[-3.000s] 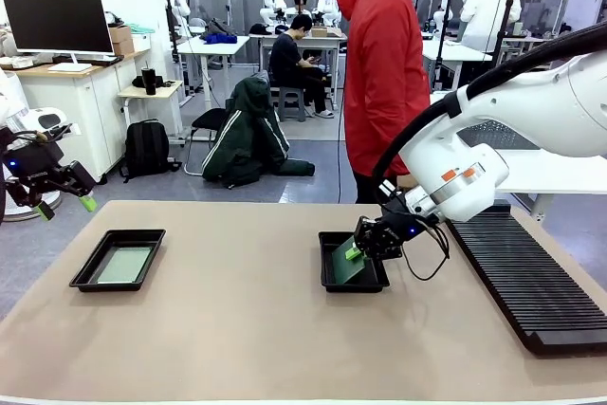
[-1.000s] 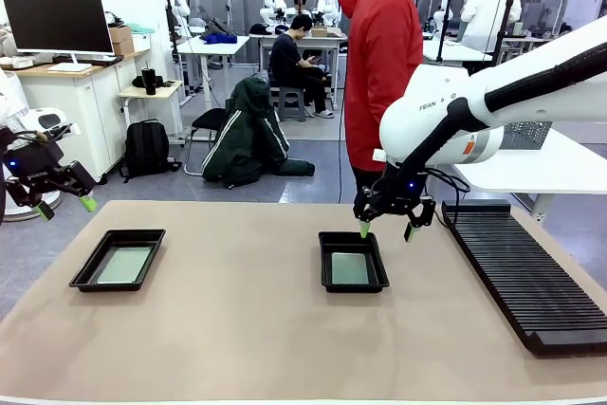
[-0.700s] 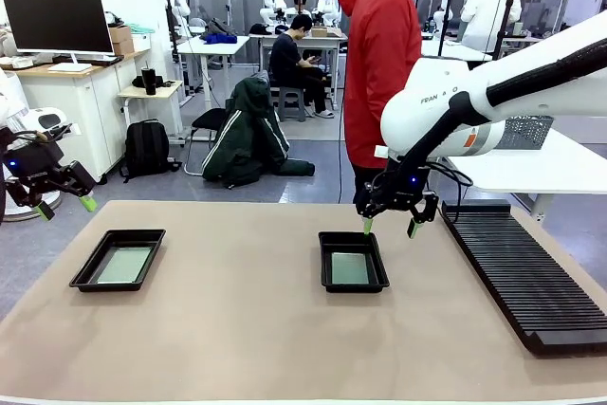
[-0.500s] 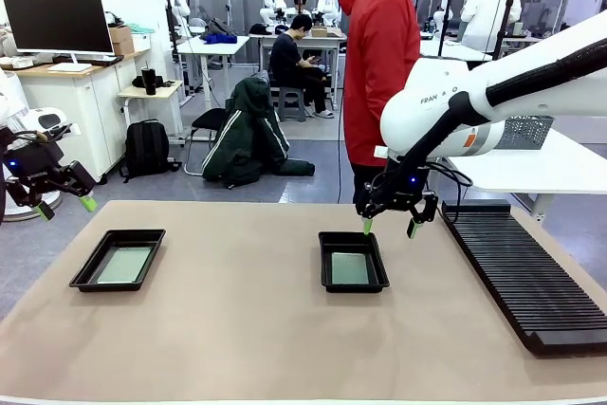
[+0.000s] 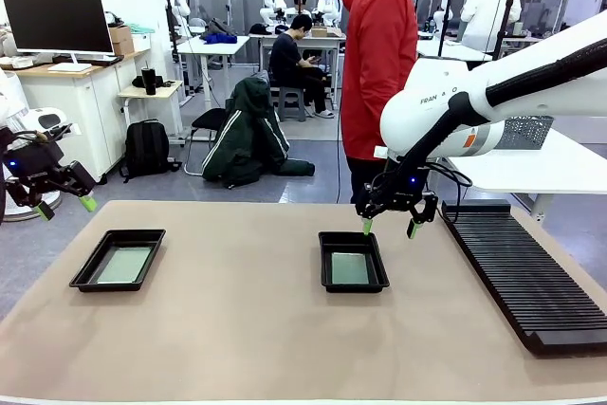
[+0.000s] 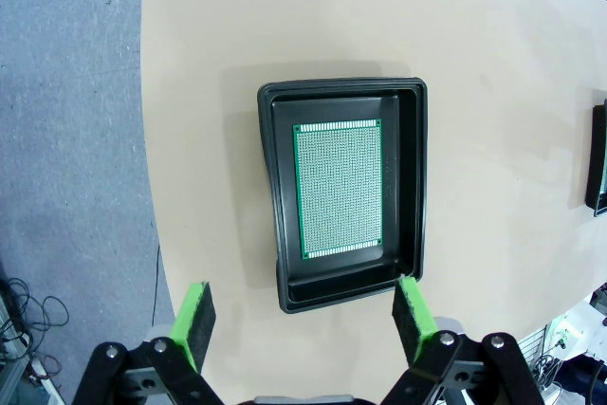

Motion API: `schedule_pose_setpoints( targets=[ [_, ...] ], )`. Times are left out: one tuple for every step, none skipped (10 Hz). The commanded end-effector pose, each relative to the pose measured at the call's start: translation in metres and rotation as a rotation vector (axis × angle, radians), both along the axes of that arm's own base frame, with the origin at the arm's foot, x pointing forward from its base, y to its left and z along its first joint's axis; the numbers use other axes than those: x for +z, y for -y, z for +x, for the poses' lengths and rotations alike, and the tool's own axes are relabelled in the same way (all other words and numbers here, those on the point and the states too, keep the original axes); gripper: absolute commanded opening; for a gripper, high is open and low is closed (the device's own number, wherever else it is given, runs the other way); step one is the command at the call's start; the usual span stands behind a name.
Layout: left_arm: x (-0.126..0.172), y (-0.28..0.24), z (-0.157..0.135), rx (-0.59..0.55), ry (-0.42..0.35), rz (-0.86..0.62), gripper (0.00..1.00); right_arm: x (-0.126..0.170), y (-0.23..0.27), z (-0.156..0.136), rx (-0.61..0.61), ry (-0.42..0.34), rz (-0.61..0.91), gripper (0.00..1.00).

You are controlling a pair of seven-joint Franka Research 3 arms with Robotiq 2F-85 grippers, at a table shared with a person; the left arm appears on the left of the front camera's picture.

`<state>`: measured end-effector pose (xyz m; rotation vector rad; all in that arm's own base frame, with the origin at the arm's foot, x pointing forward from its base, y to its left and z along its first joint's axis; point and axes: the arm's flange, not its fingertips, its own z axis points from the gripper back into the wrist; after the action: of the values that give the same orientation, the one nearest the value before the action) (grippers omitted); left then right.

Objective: Inspect and transfer BCBs to ESD trays.
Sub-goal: Pick up the ESD tray and place it on the left side of the table.

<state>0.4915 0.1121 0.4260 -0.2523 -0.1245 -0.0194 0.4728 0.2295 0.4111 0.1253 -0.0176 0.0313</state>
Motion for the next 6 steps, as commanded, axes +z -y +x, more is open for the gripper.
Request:
schedule_pose_setpoints(
  targets=[
    [-0.0017,-0.0004,0.0003,0.007,0.005,0.000,1.00,-0.0019,-0.0010,-0.0018,0.002,0.003,0.001,1.00],
    [-0.0017,-0.0004,0.0003,0.007,0.005,0.000,1.00,-0.0019,-0.0010,-0.0018,0.002,0.003,0.001,1.00],
    [-0.0017,-0.0004,0.0003,0.007,0.005,0.000,1.00,-0.0019,-0.0010,-0.0018,0.002,0.003,0.001,1.00],
    [-0.0017,-0.0004,0.0003,0.007,0.005,0.000,1.00,-0.0019,-0.0010,-0.0018,0.002,0.003,0.001,1.00],
    [-0.0017,-0.0004,0.0003,0.007,0.005,0.000,1.00,-0.0019,-0.0010,-0.0018,0.002,0.003,0.001,1.00],
    [-0.0017,-0.0004,0.0003,0.007,0.005,0.000,1.00,-0.0019,-0.0010,-0.0018,0.002,0.003,0.001,1.00]
  ],
)
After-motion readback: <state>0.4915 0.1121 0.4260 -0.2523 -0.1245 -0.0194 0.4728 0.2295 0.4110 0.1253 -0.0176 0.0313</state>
